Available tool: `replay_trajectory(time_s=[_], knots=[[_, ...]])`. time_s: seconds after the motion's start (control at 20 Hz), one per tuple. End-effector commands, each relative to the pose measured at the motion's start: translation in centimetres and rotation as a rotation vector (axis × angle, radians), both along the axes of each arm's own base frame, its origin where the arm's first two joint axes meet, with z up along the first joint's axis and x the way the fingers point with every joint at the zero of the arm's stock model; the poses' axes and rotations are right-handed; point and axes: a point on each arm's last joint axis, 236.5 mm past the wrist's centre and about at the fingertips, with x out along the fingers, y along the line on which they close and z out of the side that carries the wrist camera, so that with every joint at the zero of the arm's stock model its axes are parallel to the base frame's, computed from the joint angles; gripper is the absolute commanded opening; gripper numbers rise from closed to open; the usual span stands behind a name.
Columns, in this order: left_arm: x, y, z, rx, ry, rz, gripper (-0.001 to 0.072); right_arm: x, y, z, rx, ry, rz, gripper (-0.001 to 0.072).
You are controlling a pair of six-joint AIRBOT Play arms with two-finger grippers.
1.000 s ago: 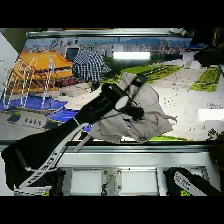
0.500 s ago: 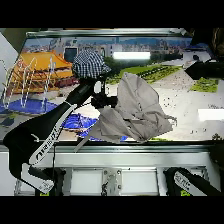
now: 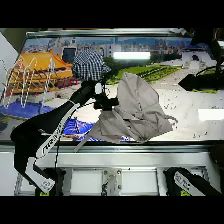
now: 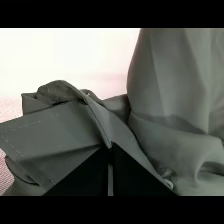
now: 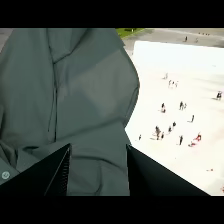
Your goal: Fold the clothes and pants, and hang the long-sleeved shirts on hangers.
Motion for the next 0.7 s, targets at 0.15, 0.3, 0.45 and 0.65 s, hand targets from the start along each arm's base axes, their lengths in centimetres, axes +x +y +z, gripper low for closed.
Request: replay_trajectory(time_s=[0.15,0.3,0.45,0.65], knots=[[0.8,0.5,2.8,0.018,-0.113,-0.062,0.0015,-7.2,2.5,-8.5,0.037,0.221,-0.001,0.0369],[-0.1,0.5,4.4,0.021,-0.165,-0.087,0.0015,-11.9,5.6,-15.6,0.068,0.388,0.039,0.0433],[-1.4,0.6,4.6,0.019,-0.169,-0.102,0.0016,-14.3,8.9,-20.1,0.138,0.467,0.059,0.0681],[-2.2,1.1,4.7,0.028,-0.159,-0.121,0.0016,-14.0,11.7,-22.2,0.122,0.454,0.115,0.0673]])
